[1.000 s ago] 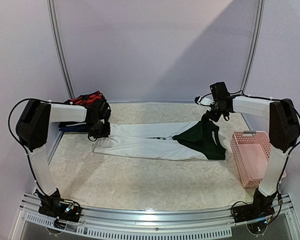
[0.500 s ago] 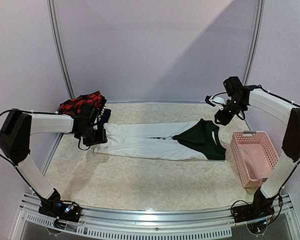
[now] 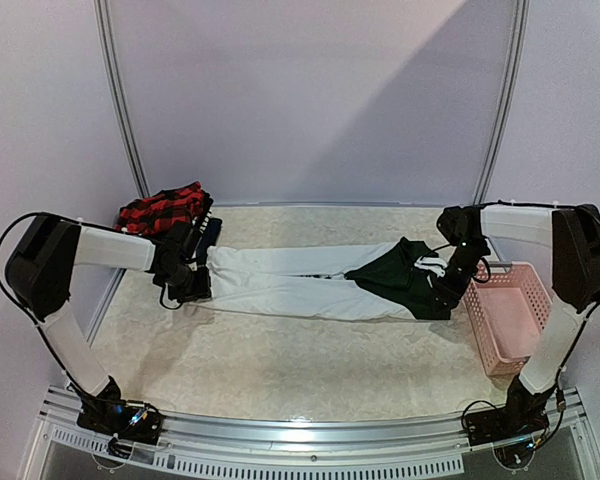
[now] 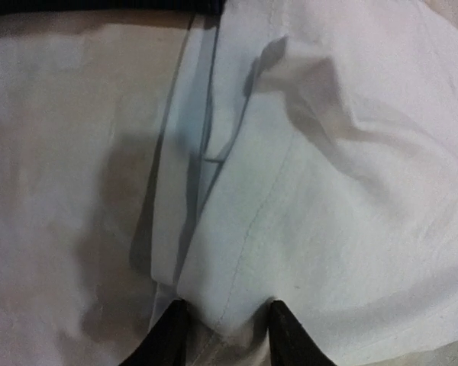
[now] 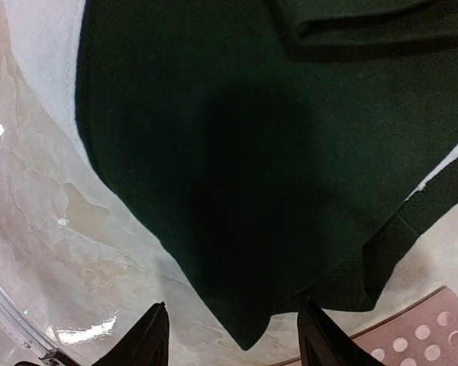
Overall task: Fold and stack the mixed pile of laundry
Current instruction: Adjust the rectangle-folded T-shirt at the center of the board, then rotate the rectangle-folded T-shirt at the center of the board.
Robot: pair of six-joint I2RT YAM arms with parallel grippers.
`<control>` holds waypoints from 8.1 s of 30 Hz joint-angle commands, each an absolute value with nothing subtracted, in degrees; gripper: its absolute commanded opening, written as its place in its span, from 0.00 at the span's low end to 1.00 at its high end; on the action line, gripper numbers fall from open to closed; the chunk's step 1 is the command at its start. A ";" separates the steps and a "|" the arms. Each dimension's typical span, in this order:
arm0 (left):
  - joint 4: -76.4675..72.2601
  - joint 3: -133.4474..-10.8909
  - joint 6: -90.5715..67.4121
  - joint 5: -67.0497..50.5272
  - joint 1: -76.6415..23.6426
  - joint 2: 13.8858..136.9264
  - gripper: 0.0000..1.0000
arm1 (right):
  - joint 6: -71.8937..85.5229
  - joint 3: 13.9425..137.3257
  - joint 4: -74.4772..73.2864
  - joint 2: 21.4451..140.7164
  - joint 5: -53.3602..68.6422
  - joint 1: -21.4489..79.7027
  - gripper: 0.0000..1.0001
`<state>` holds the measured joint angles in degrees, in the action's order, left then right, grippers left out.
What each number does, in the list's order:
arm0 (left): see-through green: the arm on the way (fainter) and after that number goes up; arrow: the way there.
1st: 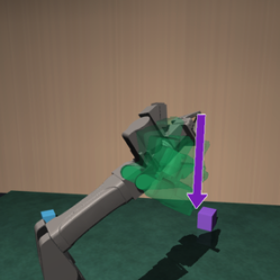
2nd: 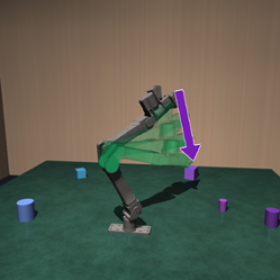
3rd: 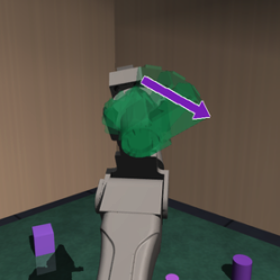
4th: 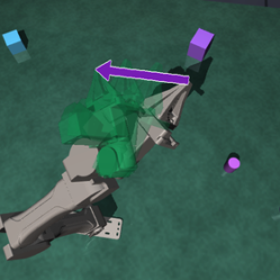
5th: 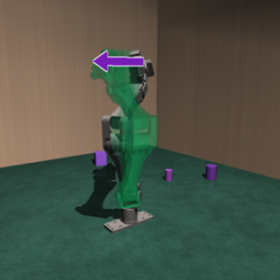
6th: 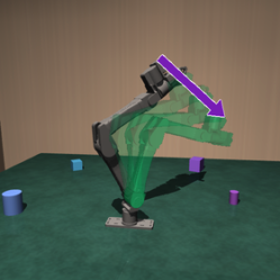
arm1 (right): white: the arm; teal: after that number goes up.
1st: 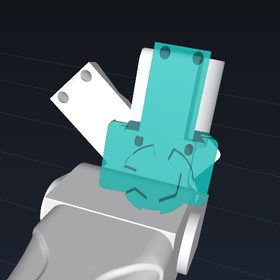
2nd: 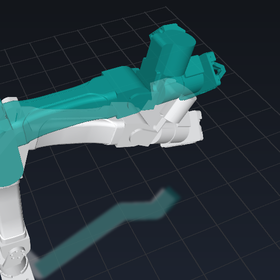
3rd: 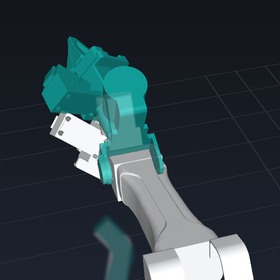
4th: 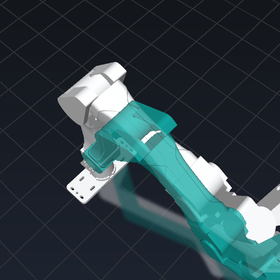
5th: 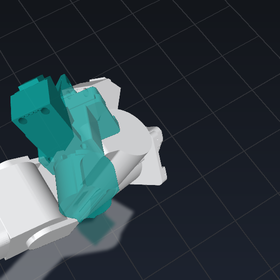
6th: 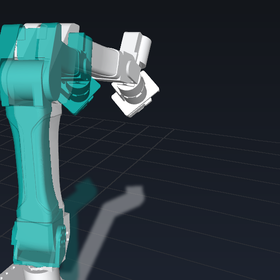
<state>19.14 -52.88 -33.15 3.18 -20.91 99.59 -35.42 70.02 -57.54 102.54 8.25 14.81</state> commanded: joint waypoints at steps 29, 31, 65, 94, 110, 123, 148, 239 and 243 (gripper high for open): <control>41.62 -27.04 -49.53 -6.26 -35.54 54.35 0.22 | -61.17 47.48 -49.53 82.65 -3.96 14.59 0.16; 46.96 -30.66 -49.67 -3.64 -36.37 51.24 0.39 | -62.54 48.53 -52.76 81.17 -2.18 14.59 0.29; 29.58 -44.21 -29.67 6.34 -29.36 85.63 0.44 | -49.69 63.01 -60.46 86.09 21.61 14.61 0.50; 44.02 -48.06 -35.85 14.62 -25.09 84.21 0.03 | -40.21 68.18 -49.93 96.60 20.79 15.02 0.47; 42.33 -40.69 -43.65 14.70 -26.33 68.71 0.54 | -41.09 68.22 -52.47 96.67 25.89 16.67 0.49; 40.92 -24.70 -51.15 8.48 -31.35 57.83 0.21 | -42.36 70.86 -46.01 101.96 13.92 29.36 0.50; 42.11 -25.23 -50.25 9.25 -33.05 56.36 0.17 | -42.13 88.76 -46.69 111.96 3.30 33.61 0.12; 48.62 -103.38 -2.27 -14.73 -74.22 129.66 0.00 | -20.64 88.86 -47.73 109.21 11.77 17.39 0.58; 57.46 -122.81 1.82 -14.26 -76.01 140.03 0.03 | -20.04 98.16 -48.59 118.59 9.03 17.40 0.58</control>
